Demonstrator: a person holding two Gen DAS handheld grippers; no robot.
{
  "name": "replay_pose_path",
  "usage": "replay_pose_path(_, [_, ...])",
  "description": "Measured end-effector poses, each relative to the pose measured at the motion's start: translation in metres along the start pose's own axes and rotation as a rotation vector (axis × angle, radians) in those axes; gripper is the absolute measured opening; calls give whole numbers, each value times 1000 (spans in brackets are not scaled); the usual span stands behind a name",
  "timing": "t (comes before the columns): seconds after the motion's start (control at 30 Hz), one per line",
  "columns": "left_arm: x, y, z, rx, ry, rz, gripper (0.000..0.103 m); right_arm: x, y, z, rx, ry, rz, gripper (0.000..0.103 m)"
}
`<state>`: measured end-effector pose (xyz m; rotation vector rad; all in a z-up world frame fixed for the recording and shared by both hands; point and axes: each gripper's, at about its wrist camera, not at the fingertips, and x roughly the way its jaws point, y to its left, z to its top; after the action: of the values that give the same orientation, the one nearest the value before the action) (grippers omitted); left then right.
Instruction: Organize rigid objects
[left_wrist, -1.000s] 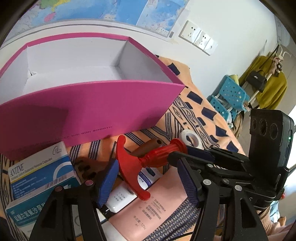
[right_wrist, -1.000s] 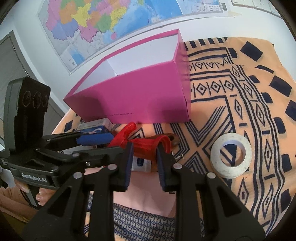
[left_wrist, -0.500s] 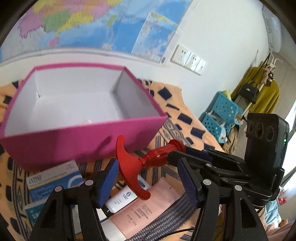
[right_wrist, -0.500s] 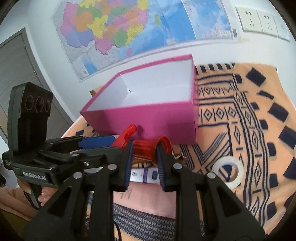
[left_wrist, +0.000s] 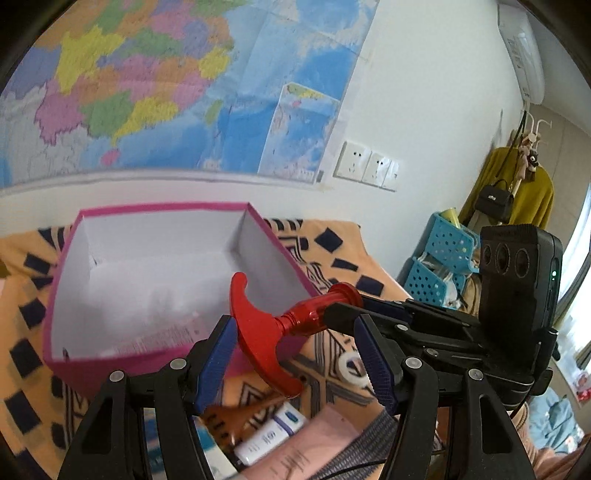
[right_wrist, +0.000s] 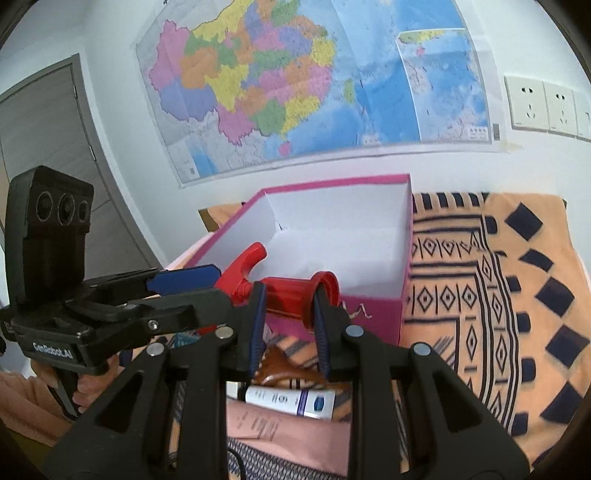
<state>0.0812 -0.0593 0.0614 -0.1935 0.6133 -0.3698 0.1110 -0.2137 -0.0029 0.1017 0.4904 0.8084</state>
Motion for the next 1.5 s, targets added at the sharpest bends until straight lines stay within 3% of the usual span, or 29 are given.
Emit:
replay_pose_path(0.1, [8, 2, 10, 6, 7, -27, 66, 5, -5, 10, -1, -9, -2, 26])
replay_pose_path(0.17, [16, 1, 16, 15, 13, -27, 66, 10, -10, 16, 18, -4, 46, 7])
replay_pose_path(0.27, [32, 7, 23, 25, 20, 14, 63, 28, -13, 21, 2, 13, 11, 7])
replay_pose_path(0.5, [67, 48, 7, -75, 110, 54, 63, 75, -50, 15, 96, 106, -55, 7])
replay_pose_path(0.63, [50, 49, -8, -50, 84, 60, 63, 65, -50, 7, 100, 95, -49, 10])
replay_pose_path(0.73, [39, 42, -19, -6, 81, 61, 64, 50, -43, -1, 67, 96, -36, 24])
replay_pose_path(0.8, [32, 35, -25, 30, 68, 74, 66, 38, -39, -8, 36, 87, -38, 26])
replay_pose_path(0.93, [28, 25, -43, 78, 107, 44, 67, 19, -40, -25, 42, 111, -57, 33])
replay_pose_path(1.13, [56, 22, -68, 83, 239, 15, 67, 16, -53, -73, 136, 212, -72, 34])
replay_pose_path(1.3, [78, 24, -81, 71, 327, 15, 67, 25, -52, -92, 163, 242, -81, 34])
replay_pose_path(1.5, [83, 15, -85, 98, 347, 20, 67, 34, -49, -97, 156, 233, -101, 34])
